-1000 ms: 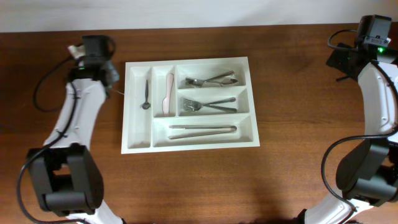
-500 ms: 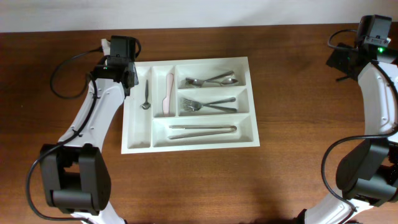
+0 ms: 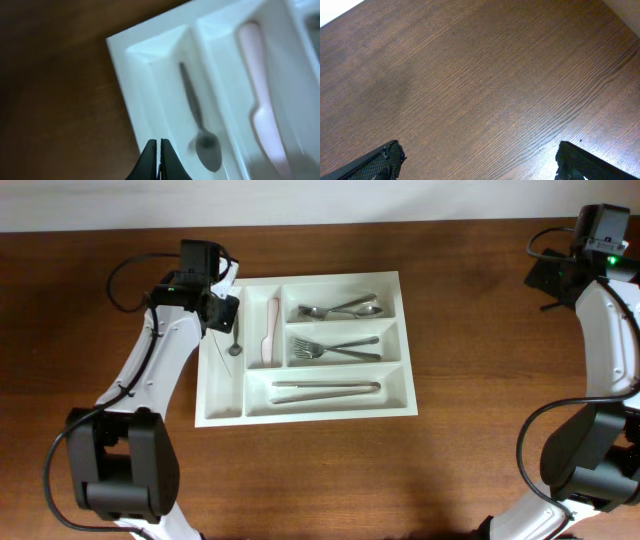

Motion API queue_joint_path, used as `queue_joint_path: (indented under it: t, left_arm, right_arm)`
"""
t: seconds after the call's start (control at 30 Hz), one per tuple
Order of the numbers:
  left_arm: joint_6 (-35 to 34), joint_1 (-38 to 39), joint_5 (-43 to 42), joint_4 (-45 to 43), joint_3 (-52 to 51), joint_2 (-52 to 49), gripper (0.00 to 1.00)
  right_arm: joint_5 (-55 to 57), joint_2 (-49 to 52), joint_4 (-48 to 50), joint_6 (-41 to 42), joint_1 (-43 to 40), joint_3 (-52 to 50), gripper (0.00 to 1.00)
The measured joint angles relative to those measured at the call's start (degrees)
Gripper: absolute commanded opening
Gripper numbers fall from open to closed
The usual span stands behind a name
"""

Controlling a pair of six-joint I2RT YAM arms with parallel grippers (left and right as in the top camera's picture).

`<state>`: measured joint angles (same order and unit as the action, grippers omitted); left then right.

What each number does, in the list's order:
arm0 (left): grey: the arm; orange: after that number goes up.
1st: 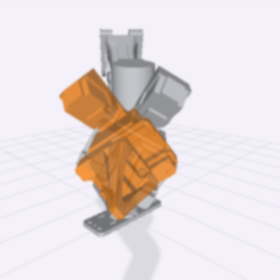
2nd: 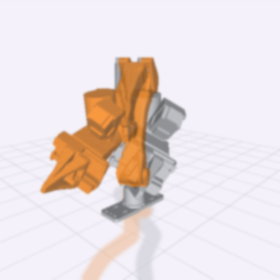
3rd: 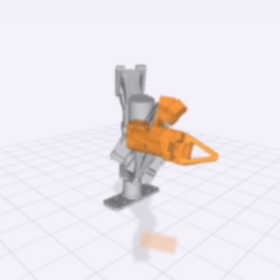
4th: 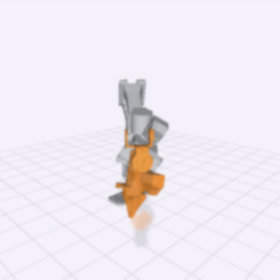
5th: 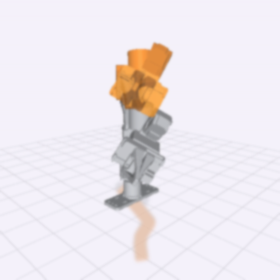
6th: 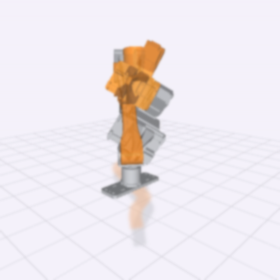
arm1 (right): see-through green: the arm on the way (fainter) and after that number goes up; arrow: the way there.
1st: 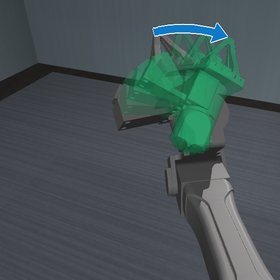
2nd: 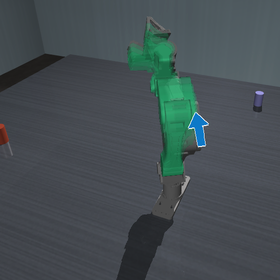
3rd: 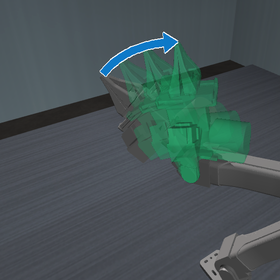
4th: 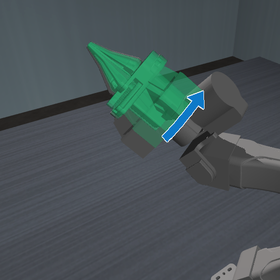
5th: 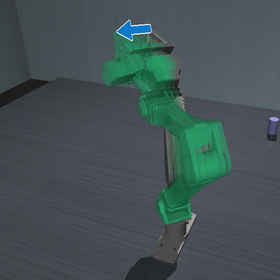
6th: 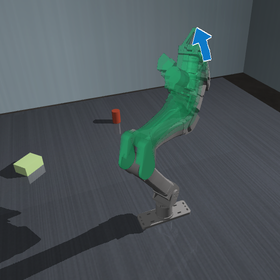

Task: Pack container
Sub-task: 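Lift the fork and carry it over the leftmost compartment, then lower the fork beside the spoon and open the left gripper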

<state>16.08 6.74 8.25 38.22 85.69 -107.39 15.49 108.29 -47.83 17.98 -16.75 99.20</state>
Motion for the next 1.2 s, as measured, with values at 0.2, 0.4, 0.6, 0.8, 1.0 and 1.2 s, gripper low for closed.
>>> queue_joint_path:
  t: [0.2,0.4,0.6,0.8,1.0,1.2]
  left_arm:
    - [3.8,0.0,-1.7,0.8,0.0,0.0,0.03]
    - [5.3,0.0,-2.1,2.7,0.0,-0.3,0.45]
    - [5.7,0.0,-2.3,2.8,0.0,-1.2,0.87]
    - [5.0,0.0,-0.1,0.2,0.9,-1.3,0.99]
    - [0.3,0.0,5.6,2.3,7.5,-1.2,0.99]
    - [-5.7,0.0,8.1,8.8,11.6,2.8,0.99]
  right_arm:
    - [0.0,0.0,0.0,0.0,0.0,0.0,0.99]
    - [0.0,0.0,0.0,0.0,0.0,0.0,0.99]
    - [0.0,0.0,0.0,0.0,0.0,0.0,0.99]
    - [0.0,0.0,0.0,0.0,0.0,0.0,0.99]
    - [0.0,0.0,0.0,0.0,0.0,0.0,0.99]
    - [0.0,0.0,0.0,0.0,0.0,0.0,0.99]
